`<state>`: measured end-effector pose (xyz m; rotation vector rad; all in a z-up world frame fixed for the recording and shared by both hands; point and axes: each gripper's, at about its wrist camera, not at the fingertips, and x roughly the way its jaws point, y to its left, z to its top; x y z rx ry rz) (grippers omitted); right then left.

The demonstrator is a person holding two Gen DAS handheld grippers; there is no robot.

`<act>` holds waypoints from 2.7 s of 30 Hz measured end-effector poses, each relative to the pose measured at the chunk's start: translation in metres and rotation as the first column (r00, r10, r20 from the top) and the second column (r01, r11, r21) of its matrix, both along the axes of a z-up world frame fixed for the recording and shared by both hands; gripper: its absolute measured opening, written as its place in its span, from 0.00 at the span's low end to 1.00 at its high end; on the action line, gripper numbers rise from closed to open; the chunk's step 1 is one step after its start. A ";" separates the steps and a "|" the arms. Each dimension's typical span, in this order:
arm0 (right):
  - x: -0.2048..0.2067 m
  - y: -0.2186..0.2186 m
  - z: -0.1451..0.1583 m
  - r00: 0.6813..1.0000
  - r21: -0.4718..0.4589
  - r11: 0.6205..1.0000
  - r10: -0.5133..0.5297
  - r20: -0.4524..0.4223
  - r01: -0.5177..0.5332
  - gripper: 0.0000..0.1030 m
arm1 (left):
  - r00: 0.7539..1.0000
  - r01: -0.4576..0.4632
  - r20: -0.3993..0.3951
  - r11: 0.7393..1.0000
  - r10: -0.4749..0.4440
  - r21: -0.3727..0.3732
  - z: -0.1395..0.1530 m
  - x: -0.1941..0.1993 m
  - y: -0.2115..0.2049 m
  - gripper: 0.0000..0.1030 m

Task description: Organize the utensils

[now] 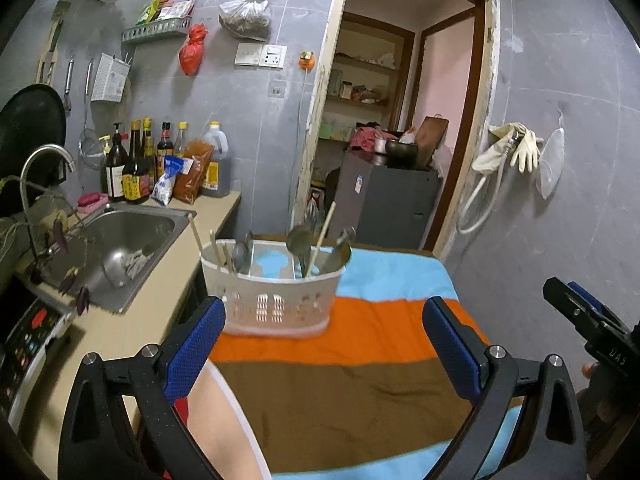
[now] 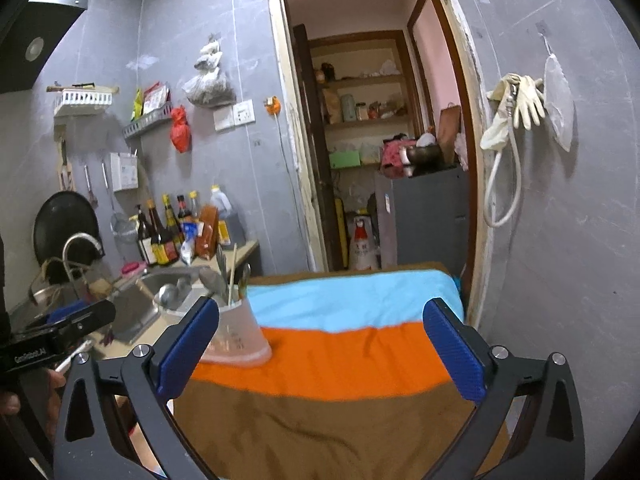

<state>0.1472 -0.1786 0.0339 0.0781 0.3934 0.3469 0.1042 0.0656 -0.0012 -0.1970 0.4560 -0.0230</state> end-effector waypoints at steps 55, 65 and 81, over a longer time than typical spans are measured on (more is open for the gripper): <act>-0.105 -0.036 0.007 1.000 -0.009 1.000 -0.019 -0.008 0.019 1.00 | 0.996 -0.017 0.089 1.000 0.016 0.019 0.009 -0.105 -0.045 0.94; -0.105 -0.036 0.007 1.000 -0.007 1.000 -0.017 -0.008 0.017 1.00 | 0.996 -0.020 0.088 1.000 0.019 0.017 0.009 -0.106 -0.043 0.94; -0.107 -0.034 0.006 1.000 -0.011 1.000 -0.014 -0.012 0.014 1.00 | 0.996 -0.035 0.082 0.999 0.033 0.014 0.008 -0.107 -0.043 0.94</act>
